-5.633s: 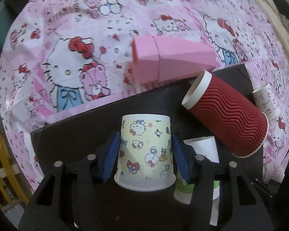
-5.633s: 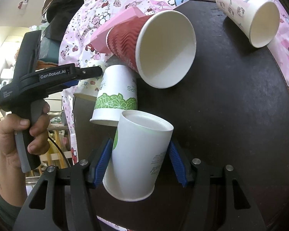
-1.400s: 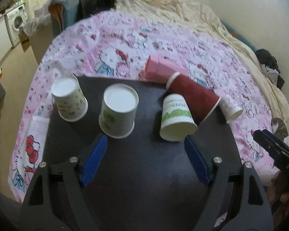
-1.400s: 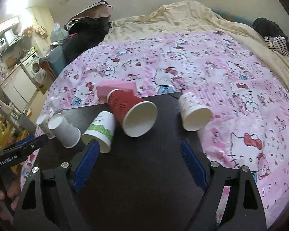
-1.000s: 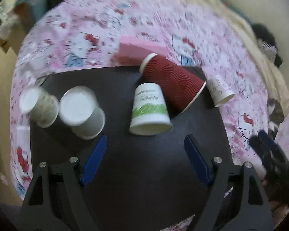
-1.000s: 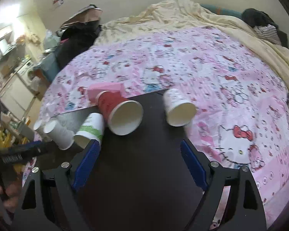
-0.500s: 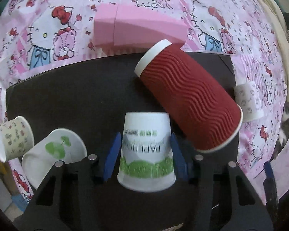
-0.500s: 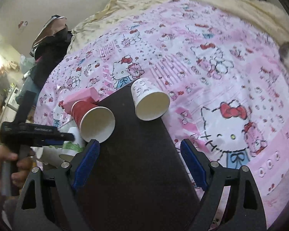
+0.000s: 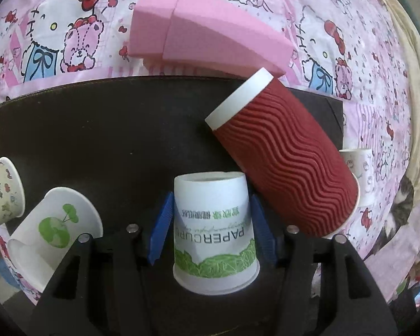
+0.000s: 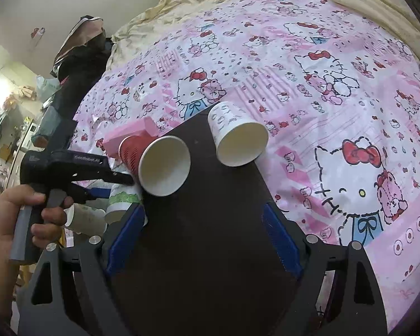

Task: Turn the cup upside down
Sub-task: 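Grasp the lying white PAPER CUPS cup with the left tool, then lift the PAPER CUPS cup and stand it rim-down beside the others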

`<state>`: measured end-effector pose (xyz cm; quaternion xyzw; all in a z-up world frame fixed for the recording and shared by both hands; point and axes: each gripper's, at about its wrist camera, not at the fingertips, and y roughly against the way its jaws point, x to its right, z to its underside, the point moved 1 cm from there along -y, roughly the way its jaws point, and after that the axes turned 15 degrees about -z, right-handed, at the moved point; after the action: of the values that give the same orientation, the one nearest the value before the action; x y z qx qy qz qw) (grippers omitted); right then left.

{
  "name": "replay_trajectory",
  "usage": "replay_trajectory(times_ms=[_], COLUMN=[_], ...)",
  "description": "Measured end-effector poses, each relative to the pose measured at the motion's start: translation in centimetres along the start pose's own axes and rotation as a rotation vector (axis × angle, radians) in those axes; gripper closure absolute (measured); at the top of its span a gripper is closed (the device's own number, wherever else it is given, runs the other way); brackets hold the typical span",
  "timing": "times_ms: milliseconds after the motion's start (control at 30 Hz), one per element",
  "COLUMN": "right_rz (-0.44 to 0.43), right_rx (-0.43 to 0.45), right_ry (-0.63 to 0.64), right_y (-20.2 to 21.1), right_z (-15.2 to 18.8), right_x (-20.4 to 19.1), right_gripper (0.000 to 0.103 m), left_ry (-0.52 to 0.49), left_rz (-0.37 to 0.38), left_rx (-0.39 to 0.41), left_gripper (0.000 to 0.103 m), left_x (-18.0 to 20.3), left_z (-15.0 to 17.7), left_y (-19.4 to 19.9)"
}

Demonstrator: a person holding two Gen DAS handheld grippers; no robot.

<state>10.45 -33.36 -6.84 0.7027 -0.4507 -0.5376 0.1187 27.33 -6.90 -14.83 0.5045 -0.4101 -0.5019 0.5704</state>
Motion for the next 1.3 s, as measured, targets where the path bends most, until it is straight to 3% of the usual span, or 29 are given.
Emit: replay_trajectory(times_ms=[200, 233, 333, 467, 600, 700, 767, 833, 933, 1000, 1100, 1300], right_rz=[0.002, 0.005, -0.005, -0.168, -0.257, -0.311, -0.330, -0.348, -0.382, -0.420, -0.430, -0.468], right_rx=[-0.010, -0.010, -0.025, -0.072, -0.117, -0.164, -0.209, -0.272, -0.320, -0.360, -0.404, -0.394], right_ry=[0.008, 0.010, 0.001, -0.093, -0.036, 0.045, 0.093, 0.148, 0.201, 0.216, 0.221, 0.232], right_y=[-0.2, -0.3, -0.6, -1.6, -2.4, -2.9, -3.5, -4.8, -6.6, -8.2, -10.5, -11.4], right_z=[0.2, 0.2, 0.2, 0.7, 1.9, 3.4, 4.8, 6.5, 8.6, 10.2, 11.7, 13.1], right_x=[-0.3, -0.3, -0.2, -0.2, -2.9, -5.9, -7.7, -10.0, -13.2, -15.1, -16.8, -18.8], right_gripper=[0.015, 0.015, 0.015, 0.015, 0.015, 0.015, 0.015, 0.015, 0.015, 0.015, 0.015, 0.015], left_ry=[-0.016, -0.008, -0.091, -0.069, -0.052, -0.015, 0.030, 0.080, 0.165, 0.195, 0.194, 0.197], left_rz=[-0.033, -0.055, -0.026, 0.082, 0.078, 0.044, 0.059, 0.046, 0.098, 0.117, 0.113, 0.159], left_rx=[0.045, 0.087, 0.253, 0.417, 0.542, 0.492, 0.449, 0.453, 0.439, 0.427, 0.469, 0.458], left_gripper=[0.053, 0.054, 0.054, 0.054, 0.054, 0.054, 0.054, 0.054, 0.054, 0.054, 0.054, 0.054], left_x=[0.6, 0.2, 0.7, -2.2, -7.0, -10.5, -13.0, -15.4, -18.7, -19.6, -20.0, -20.2], left_z=[0.3, 0.9, 3.9, 8.8, 14.0, 16.4, 17.1, 17.6, 17.8, 17.8, 18.1, 18.4], left_y=[0.0, 1.3, 5.9, 10.3, 12.1, 10.5, 8.9, 7.5, 6.0, 5.7, 6.3, 6.1])
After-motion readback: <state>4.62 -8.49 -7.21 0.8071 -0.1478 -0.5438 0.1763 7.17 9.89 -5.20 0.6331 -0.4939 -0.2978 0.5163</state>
